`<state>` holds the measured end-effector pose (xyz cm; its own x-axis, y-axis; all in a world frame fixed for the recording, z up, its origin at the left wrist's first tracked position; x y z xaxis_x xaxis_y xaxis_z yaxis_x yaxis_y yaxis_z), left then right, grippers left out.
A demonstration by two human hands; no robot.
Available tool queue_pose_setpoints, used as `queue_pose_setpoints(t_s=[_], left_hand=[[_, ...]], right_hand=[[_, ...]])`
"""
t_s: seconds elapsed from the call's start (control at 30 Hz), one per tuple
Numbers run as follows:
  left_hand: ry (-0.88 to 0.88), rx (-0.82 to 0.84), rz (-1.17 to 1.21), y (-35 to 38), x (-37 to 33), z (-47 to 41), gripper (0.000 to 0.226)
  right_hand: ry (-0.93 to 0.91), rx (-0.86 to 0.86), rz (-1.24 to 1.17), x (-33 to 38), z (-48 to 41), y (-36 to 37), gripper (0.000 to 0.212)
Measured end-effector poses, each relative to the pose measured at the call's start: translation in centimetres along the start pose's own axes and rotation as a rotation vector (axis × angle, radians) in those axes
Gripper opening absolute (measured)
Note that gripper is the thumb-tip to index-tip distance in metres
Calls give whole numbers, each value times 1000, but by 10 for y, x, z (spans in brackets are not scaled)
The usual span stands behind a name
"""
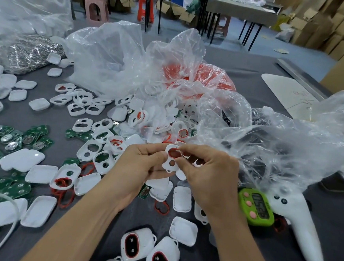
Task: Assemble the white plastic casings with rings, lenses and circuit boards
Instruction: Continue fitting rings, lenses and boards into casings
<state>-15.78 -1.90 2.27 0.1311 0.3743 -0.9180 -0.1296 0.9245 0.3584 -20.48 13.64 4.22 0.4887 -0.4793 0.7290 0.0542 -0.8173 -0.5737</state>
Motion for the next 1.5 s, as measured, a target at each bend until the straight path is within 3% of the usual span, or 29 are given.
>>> queue_pose_setpoints(t_s=[0.17, 0.43, 0.67, 0.77, 0.9, 1.07, 1.27, 1.5], left_hand=[[-20, -6, -84, -5, -1, 1, 25], [-84, 87, -79, -8, -4, 6, 31], [-135, 220, -141, -16, -8, 8, 20], [-134, 229, -194, -17, -8, 7, 27], [-91, 191, -190, -16, -8, 6, 27], [-78, 89, -134, -12, -5, 3, 18], [-62, 17, -41, -11, -2, 2, 32], [-71, -10, 1, -11, -4, 0, 30]], right_hand=[[38, 32, -106, 0, 0, 1, 25], [131, 208, -377, -4, -4, -8, 22], [197, 385, -446, -17, -9, -6, 48], [183, 417, -500, -16, -7, -3, 39], [164, 374, -565, -11, -7, -2, 30], [190, 278, -457, -5, -3, 1, 34], [17, 89, -175, 2, 1, 3, 29], [-47, 45, -159, 0, 3, 8, 25]])
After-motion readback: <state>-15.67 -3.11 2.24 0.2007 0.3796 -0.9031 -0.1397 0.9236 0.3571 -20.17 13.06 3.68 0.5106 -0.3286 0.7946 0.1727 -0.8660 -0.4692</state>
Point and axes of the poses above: each hand's wrist, its own z-axis away from the middle knuckle, its own y-axis out of the palm, x = y × z, the point moved 1 cm from there along -z, towards the middle knuckle, and after that the axes turned 4 degrees about x, right-handed, at the moved point
